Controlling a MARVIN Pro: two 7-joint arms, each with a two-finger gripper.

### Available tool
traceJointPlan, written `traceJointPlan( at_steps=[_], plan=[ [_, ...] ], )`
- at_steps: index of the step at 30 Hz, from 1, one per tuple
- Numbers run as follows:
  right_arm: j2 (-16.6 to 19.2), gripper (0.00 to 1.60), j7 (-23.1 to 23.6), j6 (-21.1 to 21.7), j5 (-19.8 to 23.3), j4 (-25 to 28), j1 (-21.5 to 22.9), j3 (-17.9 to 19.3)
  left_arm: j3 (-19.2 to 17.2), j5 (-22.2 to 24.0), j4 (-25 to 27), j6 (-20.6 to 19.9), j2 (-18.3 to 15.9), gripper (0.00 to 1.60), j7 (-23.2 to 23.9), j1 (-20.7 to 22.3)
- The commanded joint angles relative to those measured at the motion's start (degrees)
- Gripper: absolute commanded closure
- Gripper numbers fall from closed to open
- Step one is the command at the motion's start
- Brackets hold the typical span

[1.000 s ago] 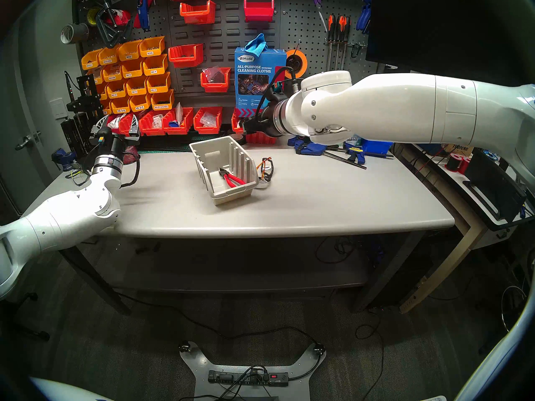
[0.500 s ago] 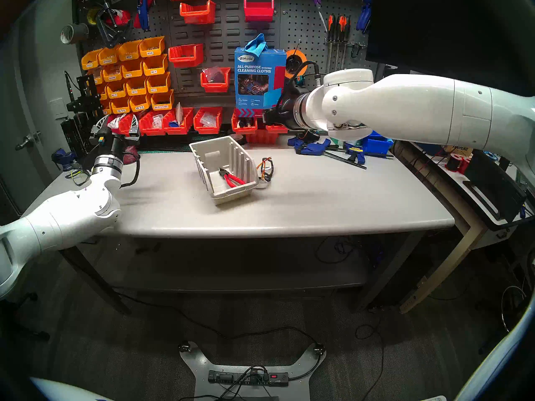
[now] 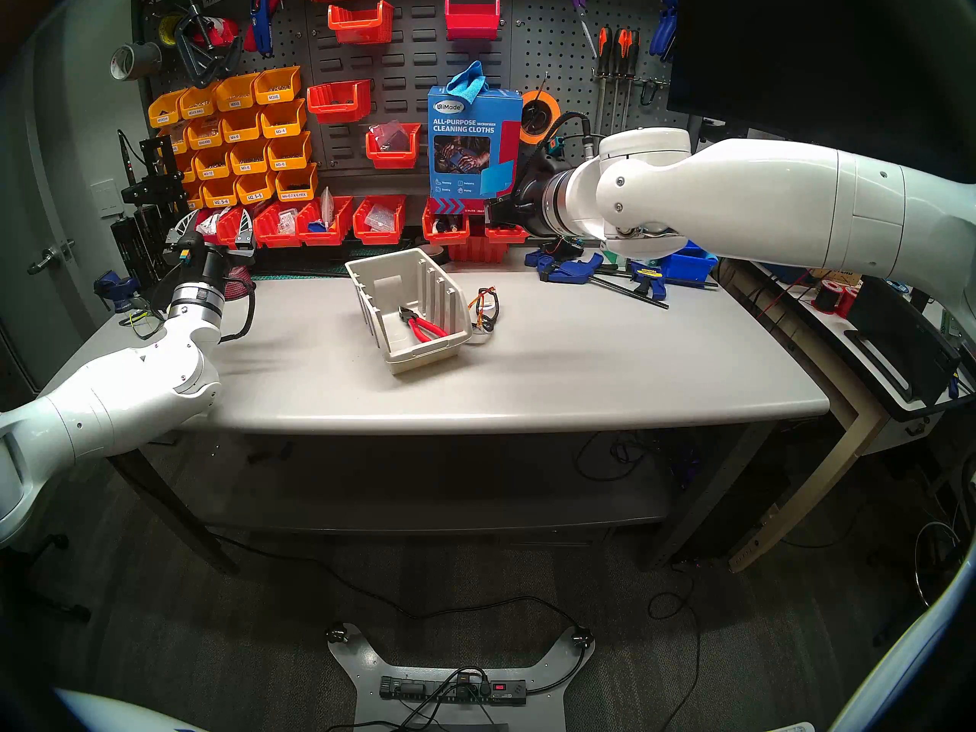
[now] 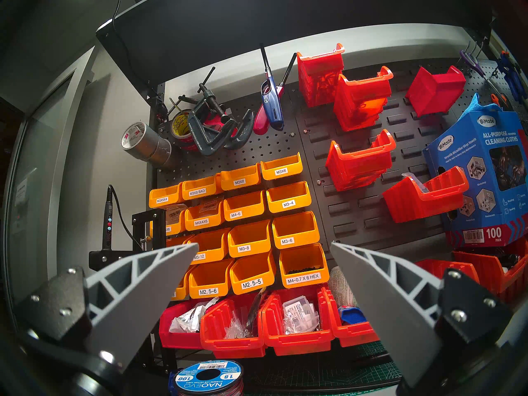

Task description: Take out tools from the storage box

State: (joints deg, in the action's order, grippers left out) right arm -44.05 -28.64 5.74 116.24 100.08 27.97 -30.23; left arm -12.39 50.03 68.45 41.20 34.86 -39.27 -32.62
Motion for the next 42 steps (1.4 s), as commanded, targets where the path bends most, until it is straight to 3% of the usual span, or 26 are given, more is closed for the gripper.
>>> traceJointPlan(
  at_steps=[1, 14, 25, 32, 42],
  plan=[
    [0.4, 0.00, 0.1, -0.2, -0.4, -0.2, 1.2, 0.7, -0.6, 0.1, -0.1, 0.0, 0.0, 0.00, -0.1, 0.8],
    [0.4, 0.00, 0.2, -0.2, -0.4, -0.2, 1.1, 0.7, -0.7, 0.3, -0.3, 0.7, 0.2, 0.00, 0.3, 0.8],
    [0.4, 0.00, 0.2, -0.2, -0.4, -0.2, 1.1, 0.7, -1.3, -3.3, 5.0, 5.0, -4.2, 0.00, 3.9, 2.4],
    [0.4, 0.00, 0.2, -0.2, -0.4, -0.2, 1.1, 0.7, -1.5, -4.7, 5.9, 7.8, -7.0, 0.00, 9.3, 3.5],
    [0.4, 0.00, 0.2, -0.2, -0.4, -0.2, 1.1, 0.7, -0.2, -6.6, 5.5, 12.3, -9.4, 0.00, 20.9, 5.6]
  ],
)
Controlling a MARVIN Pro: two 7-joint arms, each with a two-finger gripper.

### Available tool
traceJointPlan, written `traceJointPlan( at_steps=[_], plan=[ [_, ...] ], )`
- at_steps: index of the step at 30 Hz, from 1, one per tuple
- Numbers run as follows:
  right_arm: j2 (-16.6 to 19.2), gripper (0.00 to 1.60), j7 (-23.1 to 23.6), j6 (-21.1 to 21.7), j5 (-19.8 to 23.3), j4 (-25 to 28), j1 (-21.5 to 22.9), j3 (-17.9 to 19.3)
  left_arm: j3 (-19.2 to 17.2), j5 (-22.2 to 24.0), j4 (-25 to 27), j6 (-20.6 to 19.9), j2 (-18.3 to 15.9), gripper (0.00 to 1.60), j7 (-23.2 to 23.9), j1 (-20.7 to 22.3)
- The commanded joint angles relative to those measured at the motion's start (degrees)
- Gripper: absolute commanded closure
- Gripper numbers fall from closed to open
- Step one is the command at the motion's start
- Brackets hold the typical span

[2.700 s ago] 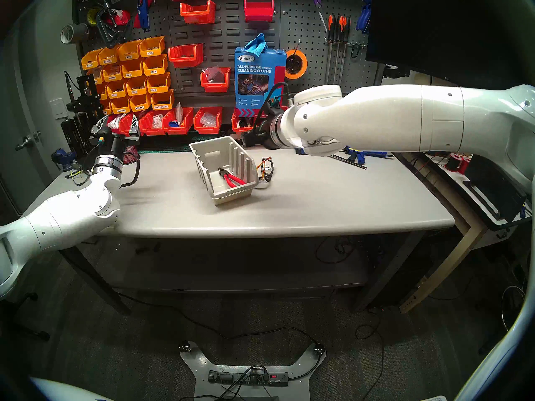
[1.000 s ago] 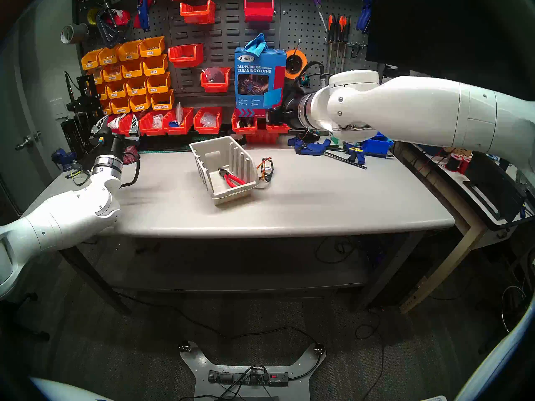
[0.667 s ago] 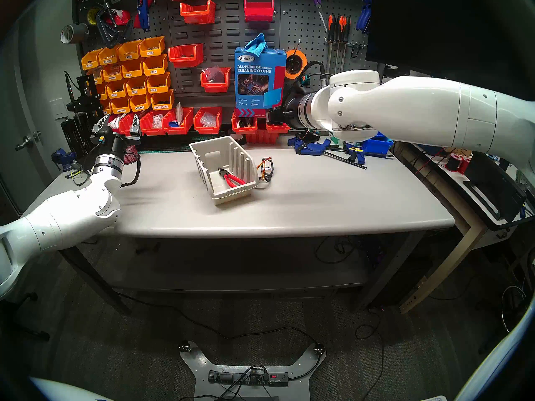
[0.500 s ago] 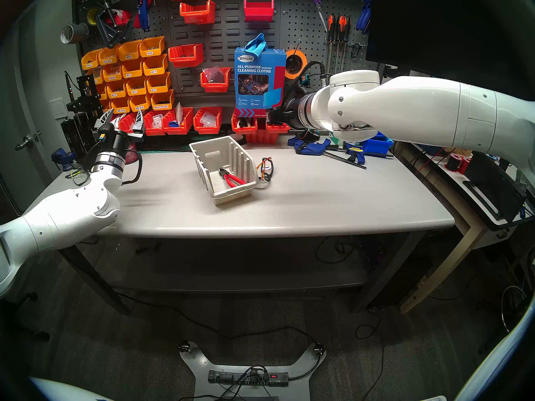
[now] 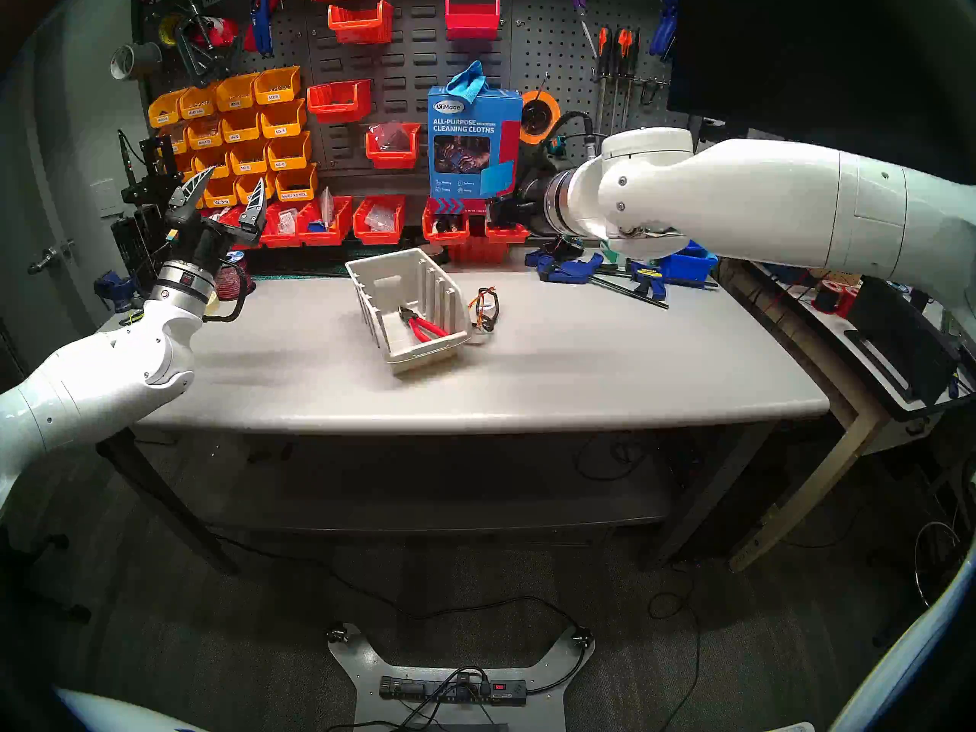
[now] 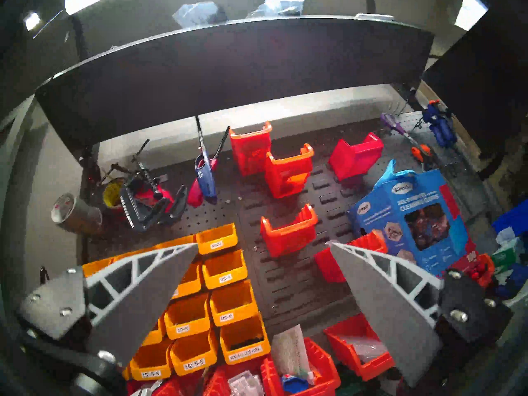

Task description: Take out tools from the storage box

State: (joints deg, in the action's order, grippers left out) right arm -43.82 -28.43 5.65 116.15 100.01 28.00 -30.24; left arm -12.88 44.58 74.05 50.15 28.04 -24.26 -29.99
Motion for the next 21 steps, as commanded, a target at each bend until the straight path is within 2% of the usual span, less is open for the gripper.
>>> traceJointPlan(
  at_steps=[1, 3, 4, 5, 8, 12, 21],
  plan=[
    [0.2, 0.00, 0.0, -0.1, -0.3, -0.1, 1.1, 0.7, 0.6, -1.9, -0.2, 3.9, -3.0, 0.00, 7.6, 3.1],
    [0.2, 0.00, 0.0, -0.1, -0.3, -0.1, 1.1, 0.7, 1.7, -3.3, 0.2, 4.7, -3.5, 0.00, 8.7, 3.6],
    [0.2, 0.00, 0.0, -0.1, -0.3, -0.1, 1.1, 0.7, 1.2, -2.3, -0.1, 4.8, -3.8, 0.00, 12.2, 3.5],
    [0.2, 0.00, 0.0, -0.1, -0.3, -0.1, 1.1, 0.7, 2.6, -4.1, 0.3, 4.8, -4.0, 0.00, 10.3, 4.3],
    [0.2, 0.00, 0.0, -0.1, -0.3, -0.1, 1.1, 0.7, 2.8, -3.5, -0.5, 4.8, -4.1, 0.00, 15.1, 5.0],
    [0.2, 0.00, 0.0, -0.1, -0.3, -0.1, 1.1, 0.7, 2.6, -3.3, -1.1, 4.8, -4.1, 0.00, 18.7, 5.7],
    [0.2, 0.00, 0.0, -0.1, -0.3, -0.1, 1.1, 0.7, 2.1, -2.9, -1.1, 4.8, -3.9, 0.00, 20.3, 5.9]
  ],
)
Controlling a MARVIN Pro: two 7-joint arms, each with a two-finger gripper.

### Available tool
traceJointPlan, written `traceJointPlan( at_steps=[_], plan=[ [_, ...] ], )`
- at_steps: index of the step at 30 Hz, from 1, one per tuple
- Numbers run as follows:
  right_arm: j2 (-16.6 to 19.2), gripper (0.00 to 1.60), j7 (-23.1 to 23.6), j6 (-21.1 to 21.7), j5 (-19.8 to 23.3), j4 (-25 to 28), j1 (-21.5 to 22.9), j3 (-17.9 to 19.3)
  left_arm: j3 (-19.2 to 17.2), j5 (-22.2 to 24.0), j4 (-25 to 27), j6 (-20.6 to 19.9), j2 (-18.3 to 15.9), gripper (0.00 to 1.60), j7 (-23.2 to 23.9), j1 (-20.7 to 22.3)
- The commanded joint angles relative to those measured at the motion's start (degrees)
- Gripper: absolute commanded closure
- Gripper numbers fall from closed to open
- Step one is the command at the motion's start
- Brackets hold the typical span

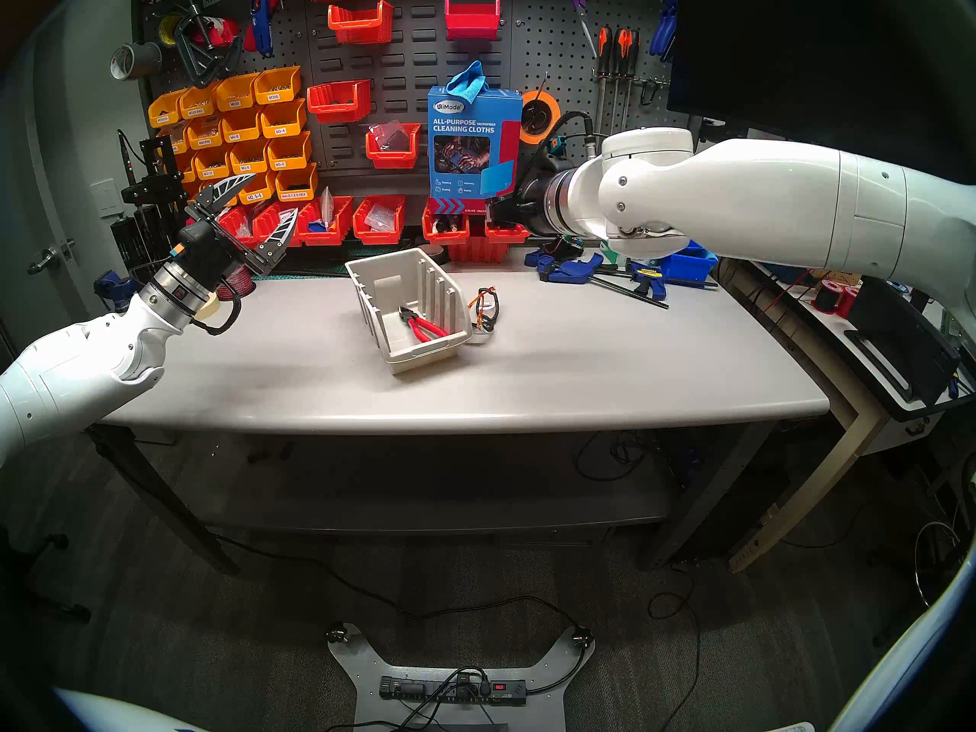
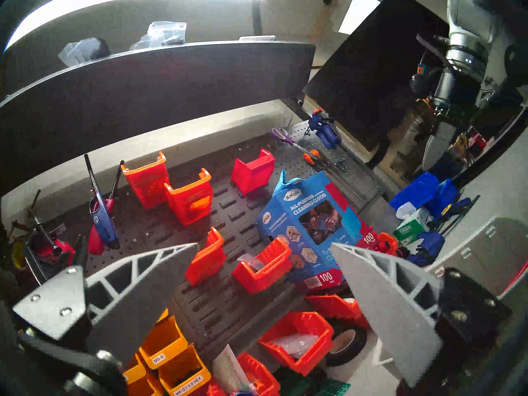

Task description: Take out tools from the storage box

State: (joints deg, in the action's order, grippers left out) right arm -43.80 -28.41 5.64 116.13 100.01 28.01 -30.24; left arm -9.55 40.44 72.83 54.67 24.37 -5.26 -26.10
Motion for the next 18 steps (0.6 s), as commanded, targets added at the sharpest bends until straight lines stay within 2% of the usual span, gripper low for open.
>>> traceJointPlan(
  at_steps=[1, 18],
  plan=[
    [0.2, 0.00, 0.0, -0.1, -0.3, -0.1, 1.1, 0.7, -1.3, 1.4, 0.1, 0.3, -0.2, 0.00, 1.5, 2.0],
    [0.2, 0.00, 0.0, -0.1, -0.3, -0.1, 1.1, 0.7, -2.0, 2.8, -0.3, 0.3, -0.1, 0.00, 3.4, 1.6]
  ],
)
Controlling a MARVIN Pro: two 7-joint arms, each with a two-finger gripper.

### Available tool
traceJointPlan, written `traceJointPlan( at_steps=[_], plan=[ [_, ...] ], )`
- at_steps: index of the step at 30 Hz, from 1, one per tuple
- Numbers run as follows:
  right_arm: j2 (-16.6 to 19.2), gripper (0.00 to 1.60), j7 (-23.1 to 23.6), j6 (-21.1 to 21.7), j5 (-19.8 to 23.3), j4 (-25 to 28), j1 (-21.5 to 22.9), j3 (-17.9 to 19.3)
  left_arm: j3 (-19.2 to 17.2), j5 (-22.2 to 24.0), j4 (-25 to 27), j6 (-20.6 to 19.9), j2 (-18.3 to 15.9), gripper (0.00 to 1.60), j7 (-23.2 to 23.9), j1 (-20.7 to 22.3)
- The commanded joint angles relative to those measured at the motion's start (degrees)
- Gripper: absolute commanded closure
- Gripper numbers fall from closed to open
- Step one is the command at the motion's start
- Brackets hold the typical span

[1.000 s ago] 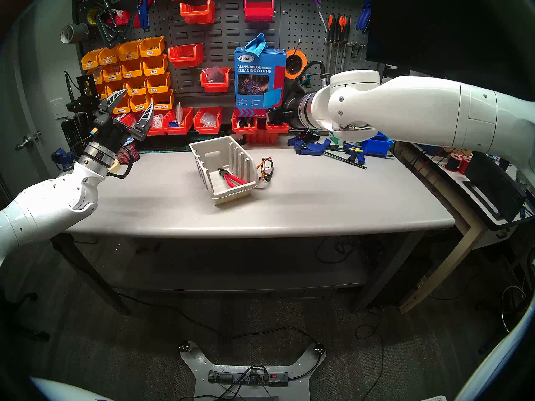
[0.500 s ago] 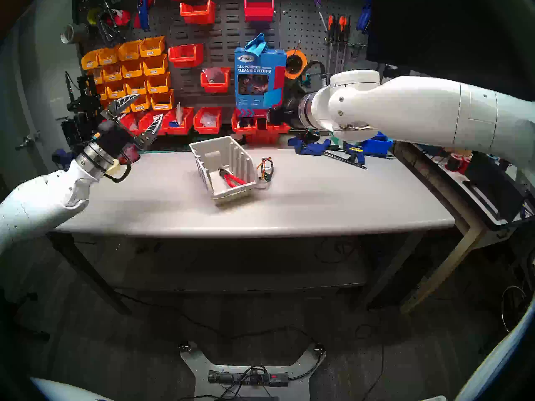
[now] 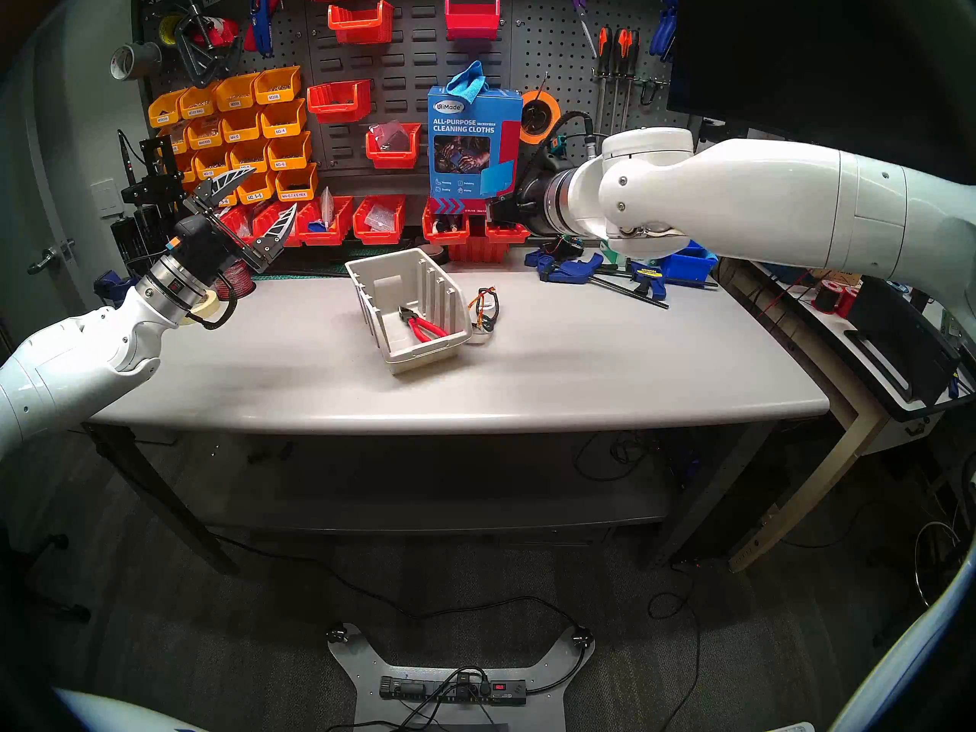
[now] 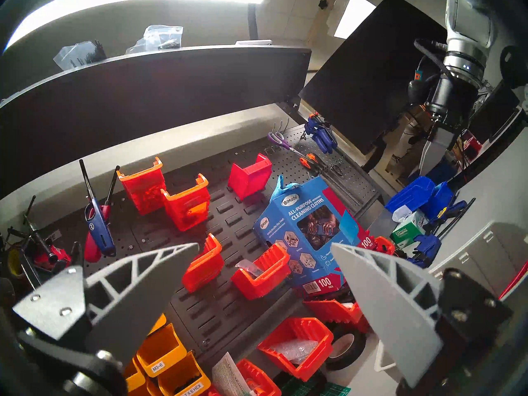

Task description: Take out tools from the storage box

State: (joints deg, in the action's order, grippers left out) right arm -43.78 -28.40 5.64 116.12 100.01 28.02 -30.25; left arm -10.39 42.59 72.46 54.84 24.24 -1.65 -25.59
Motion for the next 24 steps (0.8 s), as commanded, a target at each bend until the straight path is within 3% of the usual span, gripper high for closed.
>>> traceJointPlan(
  at_steps=[1, 24],
  plan=[
    [0.2, 0.00, -0.1, -0.1, -0.3, -0.1, 1.1, 0.7, -1.1, 0.7, 0.1, 0.2, 0.0, 0.00, -0.1, 1.1],
    [0.2, 0.00, -0.1, -0.1, -0.3, -0.1, 1.1, 0.7, -1.4, 0.9, 0.1, 0.2, 0.0, 0.00, 0.1, 0.9]
  ],
)
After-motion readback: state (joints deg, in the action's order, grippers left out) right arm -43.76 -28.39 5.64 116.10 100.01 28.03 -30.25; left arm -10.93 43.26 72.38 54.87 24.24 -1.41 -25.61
